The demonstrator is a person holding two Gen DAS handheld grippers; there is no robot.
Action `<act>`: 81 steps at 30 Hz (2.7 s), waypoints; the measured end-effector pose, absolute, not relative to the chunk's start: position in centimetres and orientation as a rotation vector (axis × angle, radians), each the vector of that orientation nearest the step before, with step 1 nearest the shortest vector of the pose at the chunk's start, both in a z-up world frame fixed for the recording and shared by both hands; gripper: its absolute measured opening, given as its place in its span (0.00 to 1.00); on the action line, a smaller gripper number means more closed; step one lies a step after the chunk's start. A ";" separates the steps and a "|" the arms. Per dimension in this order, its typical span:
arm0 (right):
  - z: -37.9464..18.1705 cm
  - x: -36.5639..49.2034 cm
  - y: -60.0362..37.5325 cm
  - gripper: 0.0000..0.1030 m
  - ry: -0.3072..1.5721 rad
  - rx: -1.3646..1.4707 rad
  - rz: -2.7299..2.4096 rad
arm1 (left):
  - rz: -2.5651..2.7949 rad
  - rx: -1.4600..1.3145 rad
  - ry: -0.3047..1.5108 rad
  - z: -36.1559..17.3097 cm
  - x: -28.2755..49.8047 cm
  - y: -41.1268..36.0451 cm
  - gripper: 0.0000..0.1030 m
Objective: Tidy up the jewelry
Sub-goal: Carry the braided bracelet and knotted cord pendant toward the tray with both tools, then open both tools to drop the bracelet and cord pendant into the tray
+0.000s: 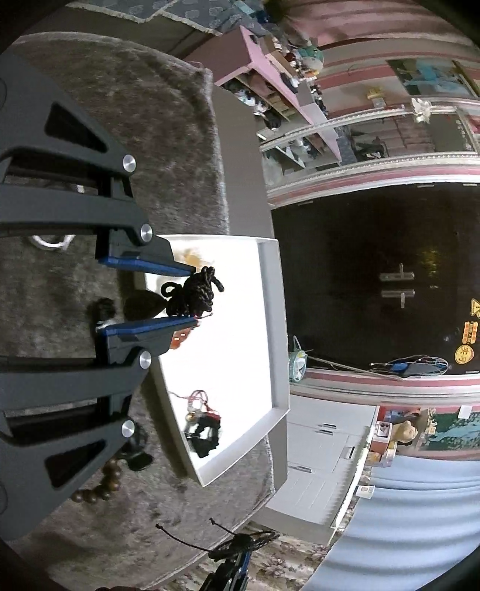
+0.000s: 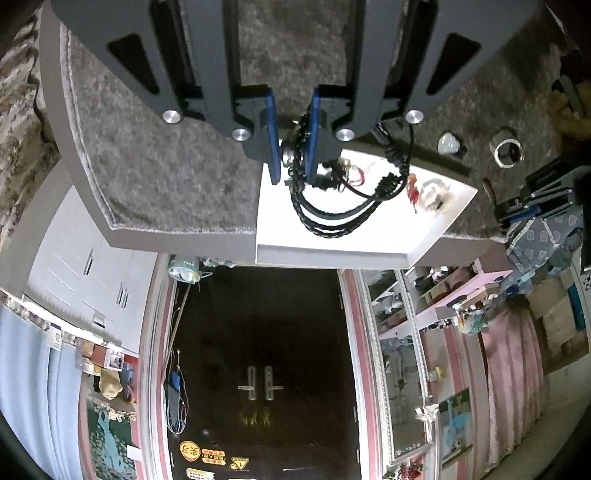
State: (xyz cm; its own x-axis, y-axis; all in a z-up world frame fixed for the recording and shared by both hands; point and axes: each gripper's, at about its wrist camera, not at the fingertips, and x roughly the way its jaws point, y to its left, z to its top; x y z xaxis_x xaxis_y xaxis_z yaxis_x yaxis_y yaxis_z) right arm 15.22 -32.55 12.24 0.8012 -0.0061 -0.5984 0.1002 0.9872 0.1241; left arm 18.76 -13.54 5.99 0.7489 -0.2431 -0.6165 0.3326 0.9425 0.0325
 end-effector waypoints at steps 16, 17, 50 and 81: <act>9.3 27.3 -32.0 0.13 0.735 0.066 -0.077 | -0.344 0.121 0.697 3.3 29.7 -18.1 0.20; 8.8 28.3 -31.9 0.13 0.754 0.051 -0.086 | -0.338 0.120 0.705 2.8 30.5 -18.4 0.20; 2.4 33.3 -32.1 0.13 0.945 -0.019 -0.155 | -0.274 0.138 0.820 -3.1 34.9 -19.0 0.20; 8.5 30.9 -33.1 0.30 0.762 0.080 -0.118 | -0.279 0.118 0.754 -0.1 34.0 -19.0 0.39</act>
State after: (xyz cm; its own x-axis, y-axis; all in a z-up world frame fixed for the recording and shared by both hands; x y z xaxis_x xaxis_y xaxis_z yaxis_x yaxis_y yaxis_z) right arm 30.86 -33.11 8.54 0.7171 -0.0771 -0.6927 0.1352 0.9904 0.0297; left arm 34.05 -19.02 -0.14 0.6943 -0.2070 -0.6893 0.2909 0.9567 0.0057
